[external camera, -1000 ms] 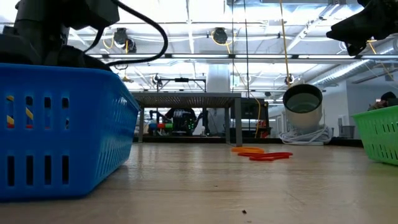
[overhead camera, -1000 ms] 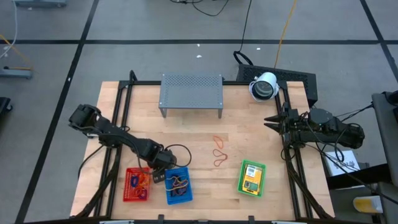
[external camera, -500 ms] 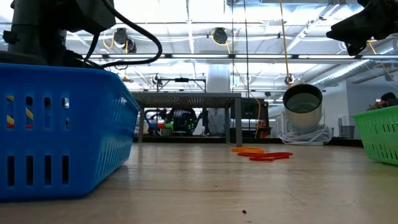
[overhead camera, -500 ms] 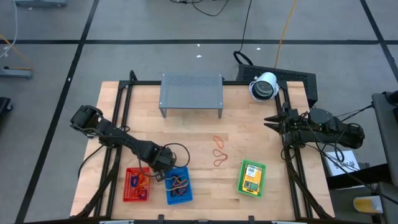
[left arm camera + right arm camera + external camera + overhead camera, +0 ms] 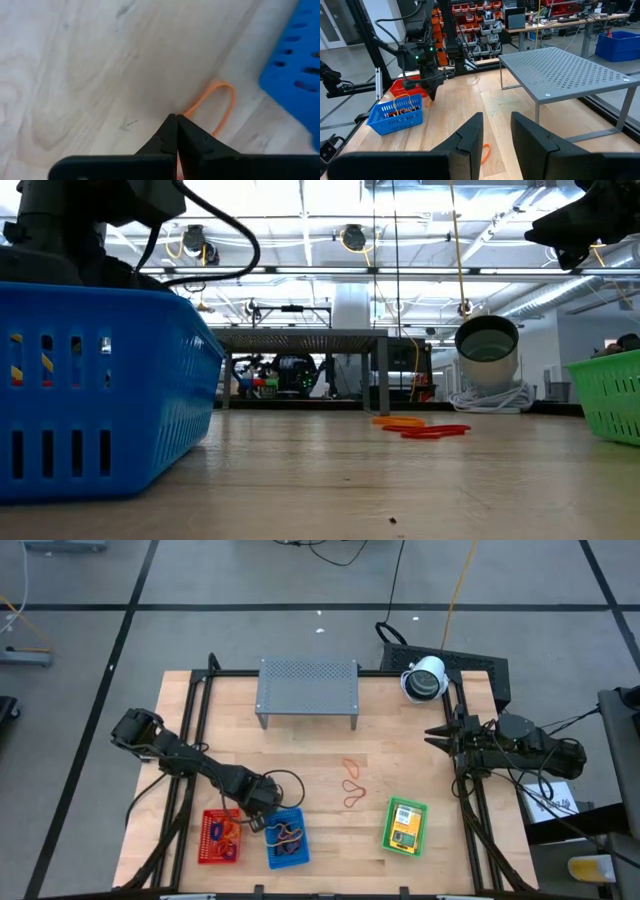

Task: Pick & Place Office Desk Supplies
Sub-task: Put the orange rubber band into the blue bin

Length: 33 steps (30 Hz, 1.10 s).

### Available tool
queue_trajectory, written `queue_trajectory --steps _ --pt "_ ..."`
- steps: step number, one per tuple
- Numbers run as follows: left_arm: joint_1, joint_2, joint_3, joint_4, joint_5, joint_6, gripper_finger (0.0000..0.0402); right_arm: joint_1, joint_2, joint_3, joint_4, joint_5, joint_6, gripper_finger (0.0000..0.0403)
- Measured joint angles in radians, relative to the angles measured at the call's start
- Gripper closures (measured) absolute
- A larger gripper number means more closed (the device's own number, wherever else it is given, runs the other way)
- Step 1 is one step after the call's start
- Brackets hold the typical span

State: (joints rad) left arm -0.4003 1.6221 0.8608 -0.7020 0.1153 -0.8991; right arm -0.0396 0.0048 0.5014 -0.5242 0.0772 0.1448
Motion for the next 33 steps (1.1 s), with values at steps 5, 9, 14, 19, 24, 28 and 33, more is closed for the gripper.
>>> queue_trajectory --steps 5,9,14,19,24,28,33 --pt "0.001 -0.016 0.017 -0.029 -0.003 0.008 0.04 0.0 0.0 0.0 0.0 0.0 0.0 0.0314" --pt "0.001 -0.02 0.031 -0.059 -0.012 0.016 0.04 0.0 0.0 0.0 0.0 0.0 0.0 0.0314" --pt "-0.004 -0.021 0.047 -0.073 0.02 0.077 0.0399 0.0 0.0 0.0 0.0 0.0 0.0 0.0314" --pt "-0.026 -0.022 0.048 -0.066 0.051 0.181 0.0361 0.0 0.0 0.0 0.0 0.0 0.0 0.0314" --pt "-0.037 -0.022 0.048 -0.066 0.023 0.243 0.0278 0.0 0.0 0.0 0.0 0.0 0.0 0.0314" --pt "-0.046 -0.022 0.048 -0.059 0.0 0.239 0.0208 0.0 0.0 0.0 0.0 0.0 0.0 0.0314" --pt "-0.055 -0.022 0.048 -0.052 -0.012 0.208 0.0145 0.0 0.0 0.0 0.0 0.0 0.0 0.0314"
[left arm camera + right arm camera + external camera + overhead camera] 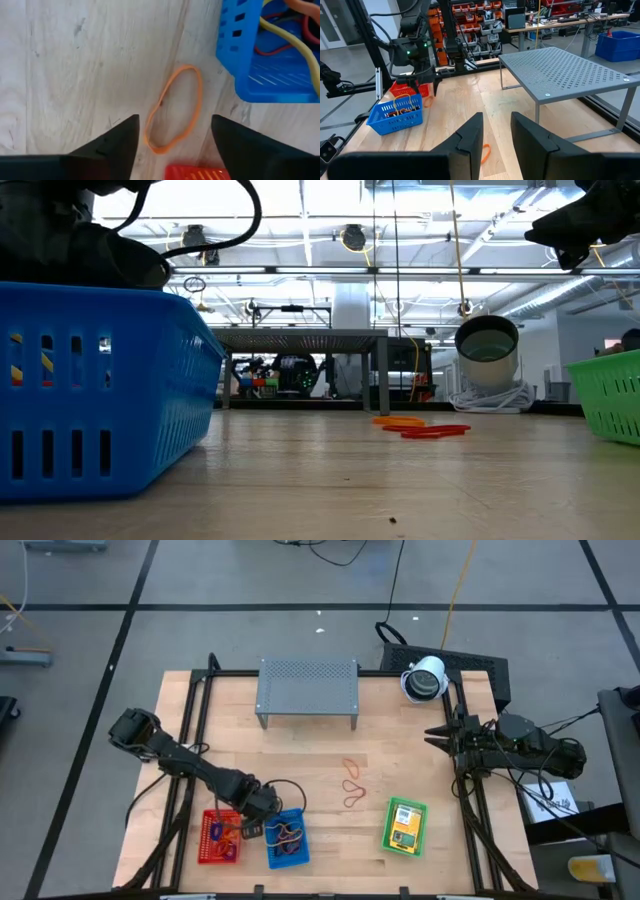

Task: Pick & Place Office Desk Supplies
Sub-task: Put the orange rubber band into the blue bin

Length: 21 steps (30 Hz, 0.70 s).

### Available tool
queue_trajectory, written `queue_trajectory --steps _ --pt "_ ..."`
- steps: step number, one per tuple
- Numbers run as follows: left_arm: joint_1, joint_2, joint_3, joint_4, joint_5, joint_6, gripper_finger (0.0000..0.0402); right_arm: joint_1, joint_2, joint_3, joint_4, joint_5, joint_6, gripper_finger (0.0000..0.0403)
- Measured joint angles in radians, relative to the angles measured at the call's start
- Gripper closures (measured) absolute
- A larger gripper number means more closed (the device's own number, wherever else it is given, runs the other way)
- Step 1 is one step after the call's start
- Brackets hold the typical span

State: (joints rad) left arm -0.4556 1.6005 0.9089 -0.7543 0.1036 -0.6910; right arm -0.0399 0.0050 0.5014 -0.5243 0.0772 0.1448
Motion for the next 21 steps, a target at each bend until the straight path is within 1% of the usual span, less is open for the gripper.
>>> queue_trajectory --steps 3,7,16,21 --pt "-0.008 0.0 0.0 0.0 -0.01 -0.002 0.0124 0.0 0.0 0.0 0.0 0.0 0.0 0.0314" --pt "-0.023 0.0 0.0 0.003 -0.026 -0.003 0.0111 0.0 0.0 0.0 0.0 0.0 0.0 0.0314" --pt "-0.038 0.027 0.001 0.005 -0.03 0.002 0.0125 0.0 0.0 0.0 0.0 0.0 0.0 0.0314" --pt "-0.038 0.04 0.006 0.003 -0.036 0.013 0.0116 0.0 0.0 0.0 0.0 0.0 0.0 0.0314"
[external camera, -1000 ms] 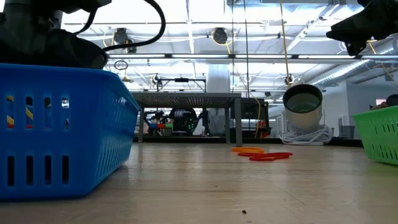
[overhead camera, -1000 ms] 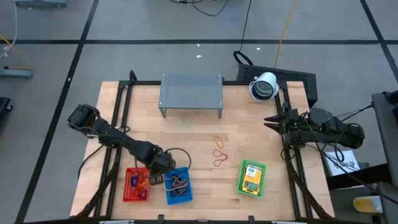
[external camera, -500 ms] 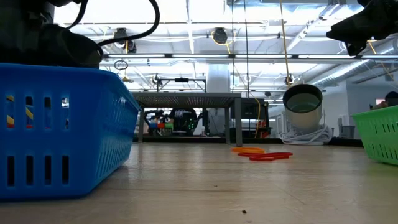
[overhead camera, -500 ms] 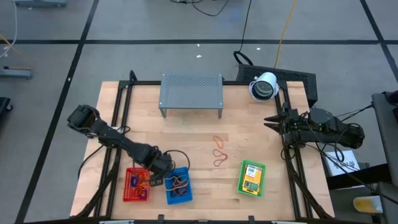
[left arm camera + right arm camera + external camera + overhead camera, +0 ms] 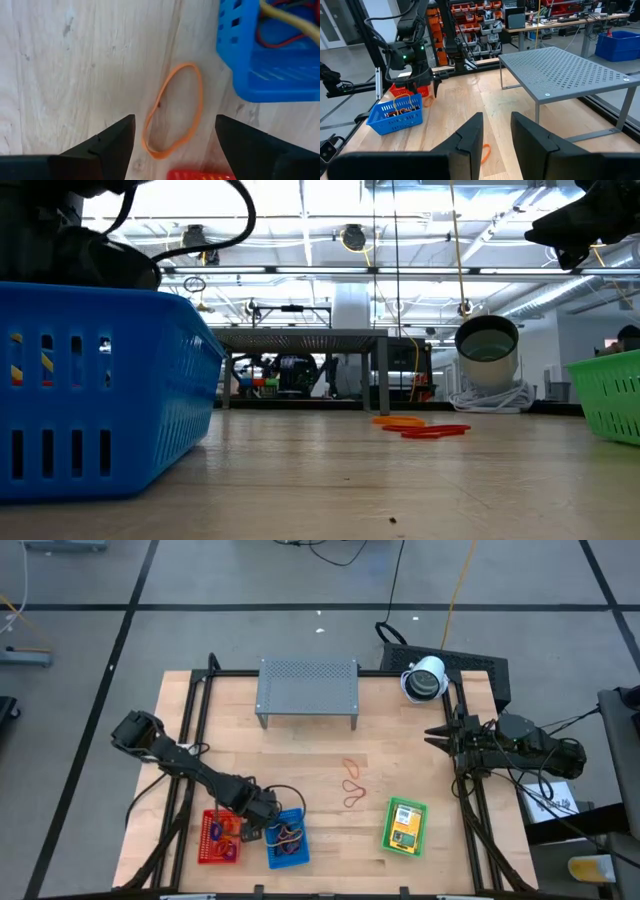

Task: Pick & Place Office Desk Supplies
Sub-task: Put the orange rubber band into the blue bin

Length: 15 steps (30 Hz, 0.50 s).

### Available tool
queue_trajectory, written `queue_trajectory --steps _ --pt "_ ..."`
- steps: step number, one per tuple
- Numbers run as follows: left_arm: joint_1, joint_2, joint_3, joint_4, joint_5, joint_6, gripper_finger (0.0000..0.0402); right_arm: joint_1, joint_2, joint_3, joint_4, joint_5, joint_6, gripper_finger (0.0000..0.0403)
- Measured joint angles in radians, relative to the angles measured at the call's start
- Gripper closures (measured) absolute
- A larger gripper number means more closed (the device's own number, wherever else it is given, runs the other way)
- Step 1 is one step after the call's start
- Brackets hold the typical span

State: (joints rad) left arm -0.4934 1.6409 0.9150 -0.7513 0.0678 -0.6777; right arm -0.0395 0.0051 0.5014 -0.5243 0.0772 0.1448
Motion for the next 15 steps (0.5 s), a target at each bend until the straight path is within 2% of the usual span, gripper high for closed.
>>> queue_trajectory --steps 9,15 --pt "0.0 0.048 0.003 0.024 0.003 0.003 0.0097 0.0 0.0 0.0 0.0 0.0 0.0 0.0314" --pt "0.0 0.049 -0.001 0.024 -0.031 0.018 0.0137 0.0 0.0 0.0 0.0 0.0 0.0 0.0314"
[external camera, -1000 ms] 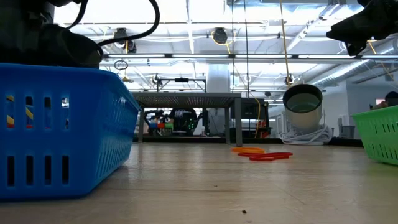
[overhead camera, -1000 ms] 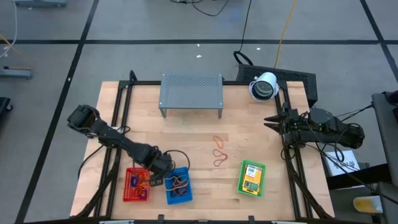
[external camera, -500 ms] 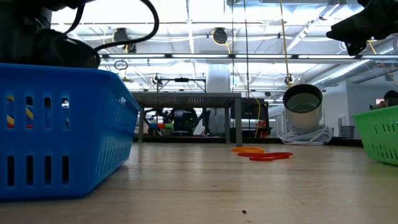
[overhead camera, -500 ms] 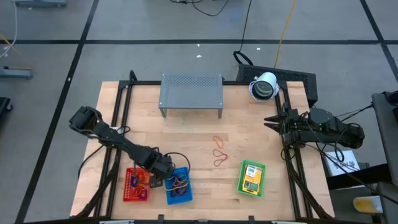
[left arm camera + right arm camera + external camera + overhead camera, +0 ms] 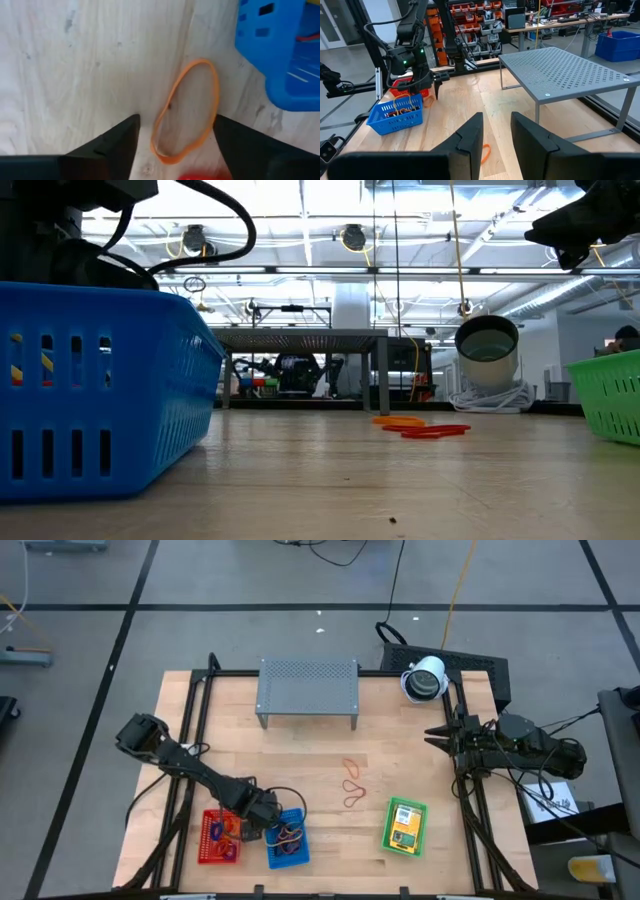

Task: Pick & Place Office Desk Supplies
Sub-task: Put the orange rubber band into the blue bin

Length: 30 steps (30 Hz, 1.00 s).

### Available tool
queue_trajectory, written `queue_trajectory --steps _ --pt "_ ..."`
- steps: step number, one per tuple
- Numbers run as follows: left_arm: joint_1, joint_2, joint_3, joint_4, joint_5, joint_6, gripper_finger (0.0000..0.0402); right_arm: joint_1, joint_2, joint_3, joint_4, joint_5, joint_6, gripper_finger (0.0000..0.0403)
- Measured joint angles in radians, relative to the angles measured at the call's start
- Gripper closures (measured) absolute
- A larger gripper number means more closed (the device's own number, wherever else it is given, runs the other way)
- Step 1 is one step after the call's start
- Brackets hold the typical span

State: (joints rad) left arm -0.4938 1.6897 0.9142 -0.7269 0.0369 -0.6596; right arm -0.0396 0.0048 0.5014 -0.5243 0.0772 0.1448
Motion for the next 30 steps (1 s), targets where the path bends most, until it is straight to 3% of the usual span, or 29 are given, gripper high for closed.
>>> queue_trajectory --steps 4,10,12,30 --pt "0.002 0.022 0.002 -0.003 -0.015 -0.005 0.0202 0.0 0.0 0.0 0.0 0.0 0.0 0.0314" --pt "0.002 0.034 0.001 0.009 -0.017 -0.051 0.0359 0.0 0.0 0.0 0.0 0.0 0.0 0.0314" --pt "0.007 0.034 0.0 0.008 -0.019 -0.062 0.0388 0.0 0.0 0.0 0.0 0.0 0.0 0.0314" --pt "0.026 0.033 0.125 -0.135 -0.04 -0.017 0.04 0.0 0.0 0.0 0.0 0.0 0.0 0.0314"
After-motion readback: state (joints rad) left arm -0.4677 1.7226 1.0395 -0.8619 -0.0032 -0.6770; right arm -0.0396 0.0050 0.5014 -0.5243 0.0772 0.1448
